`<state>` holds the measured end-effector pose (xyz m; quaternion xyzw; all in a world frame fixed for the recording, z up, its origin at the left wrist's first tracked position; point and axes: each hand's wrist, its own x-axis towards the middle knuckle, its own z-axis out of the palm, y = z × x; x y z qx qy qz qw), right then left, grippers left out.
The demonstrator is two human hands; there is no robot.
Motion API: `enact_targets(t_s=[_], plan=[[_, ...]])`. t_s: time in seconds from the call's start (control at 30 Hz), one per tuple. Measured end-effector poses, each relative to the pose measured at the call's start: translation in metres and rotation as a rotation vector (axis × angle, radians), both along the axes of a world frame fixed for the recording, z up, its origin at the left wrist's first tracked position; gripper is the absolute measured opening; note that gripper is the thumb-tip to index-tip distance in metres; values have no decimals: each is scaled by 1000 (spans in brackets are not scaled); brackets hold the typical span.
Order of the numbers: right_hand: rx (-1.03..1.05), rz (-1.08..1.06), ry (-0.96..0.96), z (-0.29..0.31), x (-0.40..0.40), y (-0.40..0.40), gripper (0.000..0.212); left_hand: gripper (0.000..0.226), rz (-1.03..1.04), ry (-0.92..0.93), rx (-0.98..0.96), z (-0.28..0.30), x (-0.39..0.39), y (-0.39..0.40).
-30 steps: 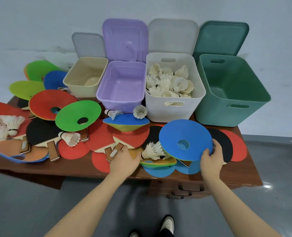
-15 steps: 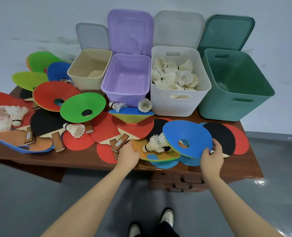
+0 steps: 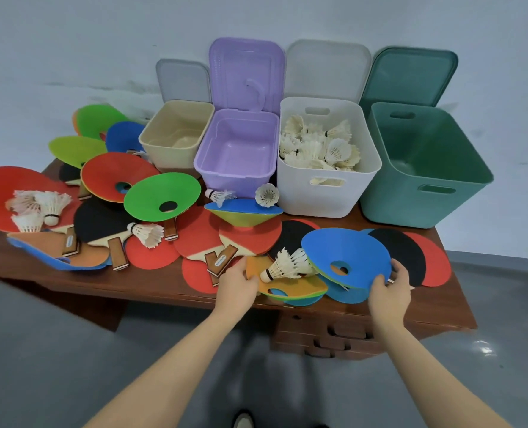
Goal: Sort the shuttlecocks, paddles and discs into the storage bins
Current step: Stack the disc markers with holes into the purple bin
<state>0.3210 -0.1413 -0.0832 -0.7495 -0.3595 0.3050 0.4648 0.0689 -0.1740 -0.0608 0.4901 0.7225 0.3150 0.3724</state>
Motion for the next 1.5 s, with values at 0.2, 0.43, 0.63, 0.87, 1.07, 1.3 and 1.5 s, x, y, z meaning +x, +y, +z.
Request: enact_targets(t_s=[0.2, 0.43, 0.63, 0.87, 1.07, 1.3, 1.5], plan=[[5, 76, 41, 4, 20, 8, 44, 25, 115, 46, 42, 6, 25, -10], [19, 166, 70, 6, 51, 10, 43, 32, 331, 55, 101, 17, 61, -28], [26, 247, 102, 8, 60, 11, 42, 35, 434, 68, 160, 28, 82, -34], [48, 280, 157, 13, 71, 12, 39, 29, 530, 80, 223, 27, 96, -42], [51, 316, 181, 13, 69, 11, 38, 42, 637, 58, 271, 29, 87, -46], [112, 282, 210, 21, 69, 18, 37, 41, 612, 6, 288, 28, 90, -27], [129, 154, 173, 25, 99, 32, 41, 36, 432, 32, 238, 28, 112, 14]])
